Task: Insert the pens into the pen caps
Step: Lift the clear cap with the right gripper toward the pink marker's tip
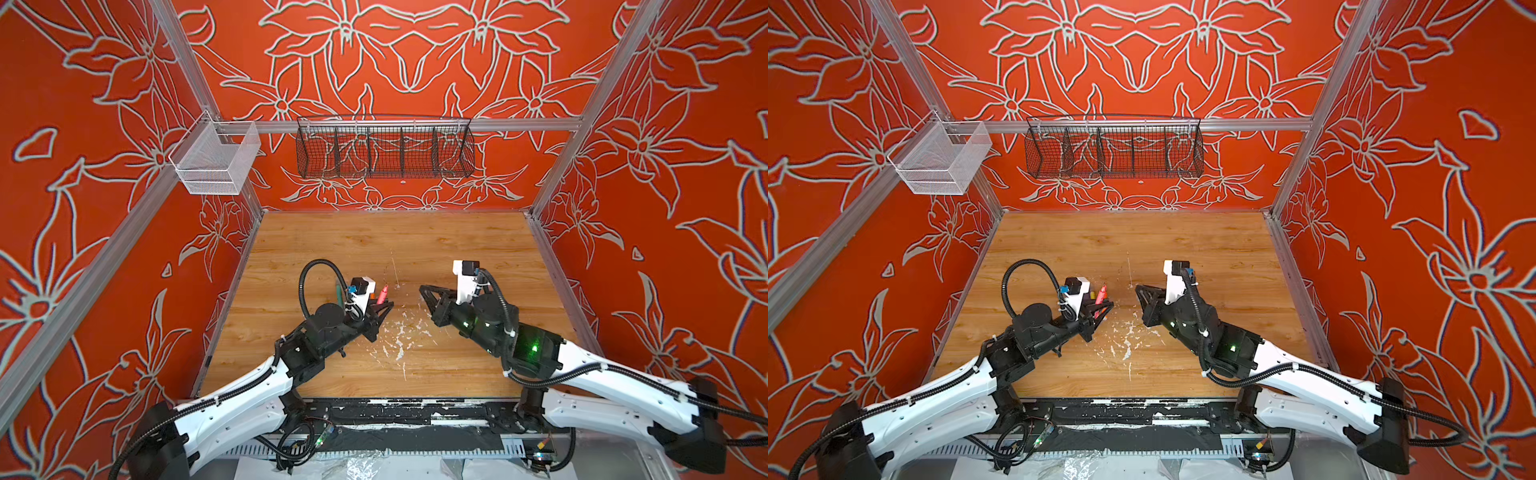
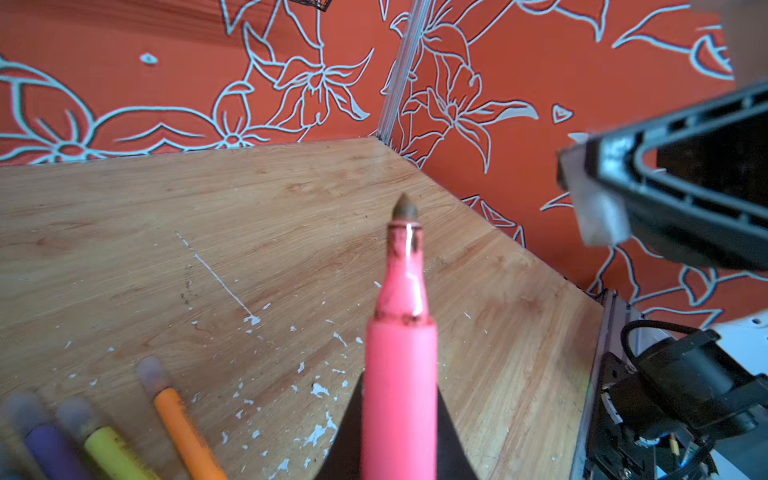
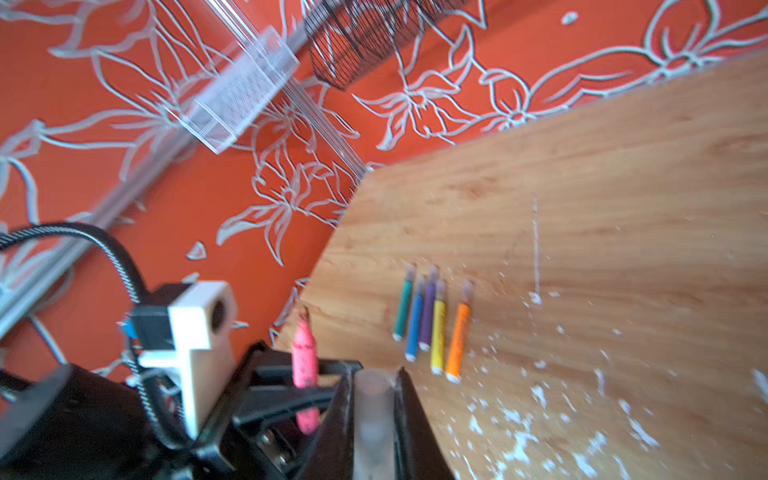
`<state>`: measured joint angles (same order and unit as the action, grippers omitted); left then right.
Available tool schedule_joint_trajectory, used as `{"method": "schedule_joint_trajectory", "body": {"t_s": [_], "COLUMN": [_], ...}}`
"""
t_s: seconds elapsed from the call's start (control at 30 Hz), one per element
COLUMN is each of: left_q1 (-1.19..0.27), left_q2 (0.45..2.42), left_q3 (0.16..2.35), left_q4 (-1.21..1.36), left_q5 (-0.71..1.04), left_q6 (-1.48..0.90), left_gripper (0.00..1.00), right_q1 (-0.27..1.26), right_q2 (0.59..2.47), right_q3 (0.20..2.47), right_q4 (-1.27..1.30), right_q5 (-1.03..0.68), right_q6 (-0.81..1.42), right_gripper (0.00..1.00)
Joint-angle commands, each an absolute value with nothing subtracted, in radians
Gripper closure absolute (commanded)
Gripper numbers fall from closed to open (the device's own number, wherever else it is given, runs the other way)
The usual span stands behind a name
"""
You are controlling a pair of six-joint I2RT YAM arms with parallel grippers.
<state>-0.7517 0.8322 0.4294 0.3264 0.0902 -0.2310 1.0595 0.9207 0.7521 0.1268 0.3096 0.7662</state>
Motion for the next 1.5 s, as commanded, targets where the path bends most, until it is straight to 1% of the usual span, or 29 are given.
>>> {"method": "schedule_joint_trajectory", "body": {"t_s": [0.0, 0.1, 0.33, 0.87, 1.07, 1.47], "left_q1": [-0.753, -0.753, -0.753, -0.753, -0.753, -0.753], "left_q2": [0.833, 0.841, 0.836, 0.831, 0.83, 0.812], "left_q3": [0.42, 0.428, 0.425, 0.425, 0.424, 0.416], "left_q4": [0.409, 0.407, 0.407, 0.401, 0.4, 0.417], "left_q5": [0.167, 0.191, 0.186, 0.167, 0.152, 0.181], "left_q6": [-0.215, -0.216, -0.218, -0.218, -0.225, -0.243], "left_gripper": [1.0, 1.0, 1.0, 1.0, 1.0, 1.0], "right_q1": [1.06, 1.058, 1.058, 1.058, 1.058, 1.058], "right_q2": [0.962, 1.02, 1.13, 1.212, 1.216, 1.238], "right_q3": [0.682, 0.664, 0.696, 0.72, 0.703, 0.638], "right_q4": [0.462, 0.605, 0.723, 0.744, 0.747, 0.77], "right_q5": [0.32, 0.314, 0.282, 0.252, 0.23, 0.206], "right_q6": [0.766, 0.784, 0.795, 0.837, 0.851, 0.877], "right_gripper": [1.0, 1.0, 1.0, 1.0, 1.0, 1.0]}}
